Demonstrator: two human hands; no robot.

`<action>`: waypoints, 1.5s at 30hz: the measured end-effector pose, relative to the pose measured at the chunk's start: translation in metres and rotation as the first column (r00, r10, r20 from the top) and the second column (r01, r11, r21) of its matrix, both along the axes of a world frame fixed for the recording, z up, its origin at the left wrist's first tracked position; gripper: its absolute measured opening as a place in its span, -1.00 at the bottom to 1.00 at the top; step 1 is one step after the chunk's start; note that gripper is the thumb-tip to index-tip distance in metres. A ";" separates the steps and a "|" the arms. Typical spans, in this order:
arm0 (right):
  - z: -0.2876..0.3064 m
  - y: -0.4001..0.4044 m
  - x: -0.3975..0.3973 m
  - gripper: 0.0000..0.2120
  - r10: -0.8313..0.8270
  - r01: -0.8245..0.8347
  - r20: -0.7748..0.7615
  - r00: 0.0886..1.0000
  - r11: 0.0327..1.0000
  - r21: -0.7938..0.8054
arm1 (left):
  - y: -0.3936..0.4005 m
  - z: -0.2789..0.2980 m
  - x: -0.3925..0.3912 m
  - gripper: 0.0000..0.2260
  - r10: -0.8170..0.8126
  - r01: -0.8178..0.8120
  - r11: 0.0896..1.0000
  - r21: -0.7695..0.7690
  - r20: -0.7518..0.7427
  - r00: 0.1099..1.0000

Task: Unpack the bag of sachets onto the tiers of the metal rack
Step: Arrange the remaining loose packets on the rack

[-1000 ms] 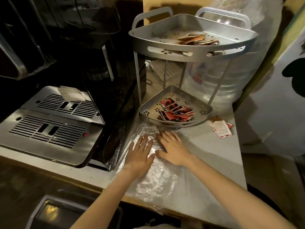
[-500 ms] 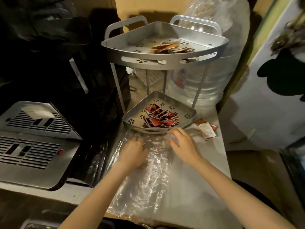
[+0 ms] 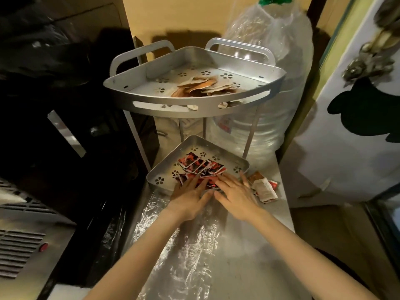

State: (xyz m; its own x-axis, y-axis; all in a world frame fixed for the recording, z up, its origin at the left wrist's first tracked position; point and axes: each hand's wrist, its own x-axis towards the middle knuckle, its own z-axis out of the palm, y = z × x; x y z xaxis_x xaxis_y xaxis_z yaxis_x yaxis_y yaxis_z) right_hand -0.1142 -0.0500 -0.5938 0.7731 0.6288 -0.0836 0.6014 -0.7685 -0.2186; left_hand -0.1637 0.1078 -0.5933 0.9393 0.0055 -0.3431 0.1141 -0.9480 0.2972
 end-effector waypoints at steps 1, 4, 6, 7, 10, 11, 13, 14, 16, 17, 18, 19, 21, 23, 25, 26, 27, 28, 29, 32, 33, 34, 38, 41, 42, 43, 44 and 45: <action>-0.001 0.000 0.004 -0.45 0.004 -0.004 0.001 1.000 1.000 0.009 | 0.000 0.002 0.004 -0.48 0.000 0.000 1.000 -0.006 -0.019 1.000; -0.002 0.001 0.012 -0.39 0.015 -0.015 0.006 1.000 0.999 0.040 | 0.001 0.004 0.014 -0.49 -0.019 0.019 1.000 0.004 -0.033 0.999; -0.004 0.002 0.014 -0.51 0.009 -0.009 -0.006 1.000 0.999 0.053 | 0.002 0.003 0.018 -0.51 -0.042 0.043 0.999 0.031 -0.015 0.999; -0.003 0.001 0.014 -0.53 0.009 -0.008 -0.007 1.000 0.998 0.065 | 0.003 0.002 0.020 -0.52 -0.046 0.046 0.998 0.035 -0.011 0.999; -0.003 -0.002 0.015 -0.54 -0.009 0.011 -0.008 1.000 0.988 0.151 | 0.001 0.001 0.022 -0.53 -0.025 0.024 0.999 0.034 0.017 1.000; -0.003 -0.005 0.015 -0.59 -0.026 0.027 -0.006 1.000 0.978 0.206 | -0.001 0.003 0.023 -0.55 -0.020 0.017 0.999 0.046 0.063 0.998; 0.001 -0.014 0.016 -0.65 -0.086 0.084 -0.005 0.996 0.950 0.302 | -0.010 0.010 0.024 -0.61 -0.020 0.009 0.999 0.054 0.205 0.979; 0.002 -0.020 0.016 -0.67 -0.126 0.121 -0.007 0.992 0.933 0.339 | -0.017 0.015 0.024 -0.64 -0.027 0.019 0.999 0.031 0.267 0.963; 0.004 -0.037 0.016 -0.69 -0.208 0.207 -0.042 0.977 0.891 0.403 | -0.032 0.022 0.026 -0.67 -0.073 0.092 0.995 -0.030 0.383 0.921; 0.005 -0.045 0.017 -0.70 -0.246 0.251 -0.069 0.967 0.865 0.434 | -0.040 0.024 0.027 -0.69 -0.100 0.138 0.989 -0.057 0.433 0.896; 0.005 -0.054 0.017 -0.71 -0.283 0.294 -0.095 0.955 0.838 0.459 | -0.048 0.026 0.028 -0.69 -0.118 0.181 0.979 -0.089 0.477 0.871; 0.006 -0.063 0.018 -0.70 -0.322 0.340 -0.122 0.939 0.813 0.473 | -0.056 0.025 0.030 -0.68 -0.130 0.225 0.966 -0.129 0.509 0.851; 0.005 -0.079 0.018 -0.64 -0.398 0.431 -0.175 0.901 0.761 0.485 | -0.072 0.022 0.033 -0.68 -0.135 0.291 0.930 -0.224 0.528 0.838; 0.001 -0.093 0.016 -0.57 -0.460 0.490 -0.190 0.867 0.723 0.487 | -0.087 0.016 0.036 -0.65 -0.115 0.305 0.899 -0.313 0.505 0.855; -0.008 -0.103 0.015 -0.53 -0.505 0.530 -0.191 0.842 0.708 0.466 | -0.098 0.007 0.040 -0.60 -0.108 0.303 0.882 -0.360 0.472 0.875; -0.013 -0.107 0.015 -0.51 -0.520 0.551 -0.202 0.830 0.709 0.440 | -0.103 0.001 0.044 -0.58 -0.116 0.304 0.879 -0.368 0.454 0.883; -0.018 -0.109 0.015 -0.50 -0.539 0.576 -0.214 0.815 0.712 0.402 | -0.107 -0.004 0.047 -0.55 -0.132 0.305 0.879 -0.366 0.429 0.894; -0.023 -0.111 0.015 -0.51 -0.556 0.594 -0.214 0.803 0.718 0.364 | -0.111 -0.009 0.051 -0.53 -0.149 0.305 0.880 -0.364 0.398 0.905; -0.027 -0.111 0.016 -0.52 -0.572 0.607 -0.206 0.794 0.723 0.330 | -0.115 -0.014 0.055 -0.51 -0.165 0.304 0.880 -0.366 0.364 0.917; -0.037 -0.109 0.018 -0.55 -0.595 0.617 -0.172 0.785 0.732 0.289 | -0.124 -0.026 0.064 -0.46 -0.162 0.268 0.887 -0.377 0.290 0.943; -0.039 -0.107 0.019 -0.55 -0.601 0.623 -0.174 0.781 0.727 0.289 | -0.127 -0.030 0.066 -0.46 -0.159 0.254 0.894 -0.369 0.267 0.950; -0.041 -0.106 0.020 -0.56 -0.606 0.627 -0.170 0.777 0.721 0.295 | -0.128 -0.034 0.069 -0.46 -0.161 0.246 0.901 -0.357 0.252 0.954; -0.044 -0.101 0.021 -0.60 -0.651 0.662 -0.163 0.742 0.669 0.339 | -0.131 -0.050 0.075 -0.53 -0.127 0.206 0.931 -0.300 0.264 0.956; -0.046 -0.100 0.021 -0.70 -0.656 0.670 -0.190 0.730 0.634 0.386 | -0.131 -0.052 0.077 -0.57 -0.075 0.148 0.966 -0.213 0.319 0.945; -0.047 -0.100 0.021 -0.75 -0.654 0.677 -0.217 0.725 0.616 0.403 | -0.132 -0.050 0.076 -0.56 -0.085 0.140 0.978 -0.153 0.321 0.943; -0.048 -0.101 0.022 -0.79 -0.650 0.684 -0.246 0.719 0.598 0.419 | -0.132 -0.046 0.075 -0.56 -0.104 0.137 0.987 -0.084 0.321 0.941; -0.048 -0.102 0.023 -0.83 -0.643 0.692 -0.282 0.712 0.575 0.436 | -0.133 -0.043 0.074 -0.55 -0.126 0.140 0.990 -0.019 0.327 0.937; -0.047 -0.103 0.024 -0.86 -0.630 0.701 -0.325 0.705 0.548 0.456 | -0.133 -0.041 0.073 -0.55 -0.146 0.145 0.989 0.031 0.339 0.929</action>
State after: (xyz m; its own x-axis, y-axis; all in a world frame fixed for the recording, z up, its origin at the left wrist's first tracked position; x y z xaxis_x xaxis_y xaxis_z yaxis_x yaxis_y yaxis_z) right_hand -0.0905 -0.1526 -0.6412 0.9948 -0.0965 -0.0338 -0.0906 -0.6800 -0.7276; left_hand -0.0907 -0.0250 -0.6340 0.9903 -0.1391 -0.0038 -0.1321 -0.9481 0.2891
